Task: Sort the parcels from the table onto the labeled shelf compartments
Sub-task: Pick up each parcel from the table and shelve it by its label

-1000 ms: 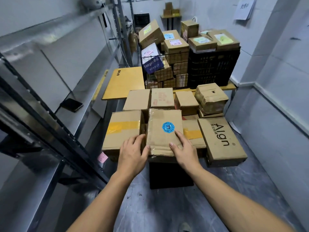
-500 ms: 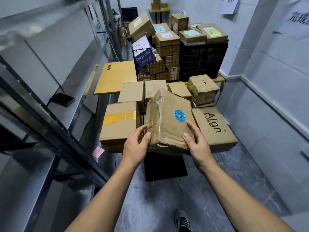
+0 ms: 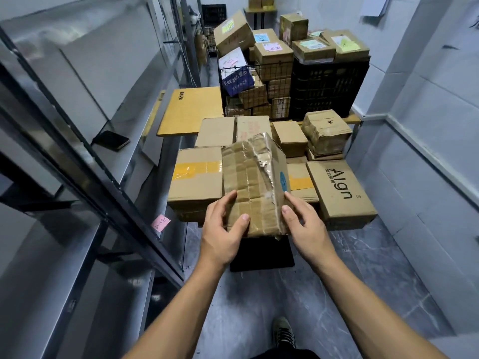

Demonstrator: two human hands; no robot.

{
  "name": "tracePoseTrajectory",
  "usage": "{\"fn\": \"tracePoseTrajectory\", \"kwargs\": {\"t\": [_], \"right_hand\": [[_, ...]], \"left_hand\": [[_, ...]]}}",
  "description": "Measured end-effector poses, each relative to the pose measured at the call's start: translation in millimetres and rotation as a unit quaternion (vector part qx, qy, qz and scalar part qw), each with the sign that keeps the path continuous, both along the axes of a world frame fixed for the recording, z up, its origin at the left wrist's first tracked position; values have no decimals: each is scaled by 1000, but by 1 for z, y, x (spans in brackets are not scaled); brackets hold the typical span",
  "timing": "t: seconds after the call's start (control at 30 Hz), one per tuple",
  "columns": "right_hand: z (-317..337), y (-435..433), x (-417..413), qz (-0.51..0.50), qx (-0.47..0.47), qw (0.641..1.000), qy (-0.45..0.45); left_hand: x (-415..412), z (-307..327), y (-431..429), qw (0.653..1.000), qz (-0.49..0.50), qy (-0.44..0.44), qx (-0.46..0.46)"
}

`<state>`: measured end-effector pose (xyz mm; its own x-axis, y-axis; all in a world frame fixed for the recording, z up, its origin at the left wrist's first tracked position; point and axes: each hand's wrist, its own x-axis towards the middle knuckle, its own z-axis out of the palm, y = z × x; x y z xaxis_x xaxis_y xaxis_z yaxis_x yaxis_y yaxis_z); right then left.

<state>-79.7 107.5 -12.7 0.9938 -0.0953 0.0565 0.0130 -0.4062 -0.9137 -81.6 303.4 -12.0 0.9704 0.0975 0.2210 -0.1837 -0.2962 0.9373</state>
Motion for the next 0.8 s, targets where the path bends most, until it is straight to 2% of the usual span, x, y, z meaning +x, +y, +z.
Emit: {"fn": "tracePoseTrajectory", "kwargs": {"t": [0.23,0.4,0.53,0.67,0.73,0.8], "right_hand": [[10,-3,-10,7,39,999,30],[12,2,-22,23,79,996,21],[4,-1,-26,-24,123,992,15],[1,-8,-26,-66,243,967,41],[-2,-10,-26,-69,346,934,61],[0,-10,-28,-68,405,908,77]], "left_hand": [[-18,-2,-10,997,20,-63,33],[-26,-6,-17,997,10,-61,49],[-28,-4,-14,997,-38,-59,21],[-24,-2,-8,995,-59,0,-82],[-20,-4,-5,996,-34,19,-78],[-17,-10,-1,997,-19,43,-58]]}}
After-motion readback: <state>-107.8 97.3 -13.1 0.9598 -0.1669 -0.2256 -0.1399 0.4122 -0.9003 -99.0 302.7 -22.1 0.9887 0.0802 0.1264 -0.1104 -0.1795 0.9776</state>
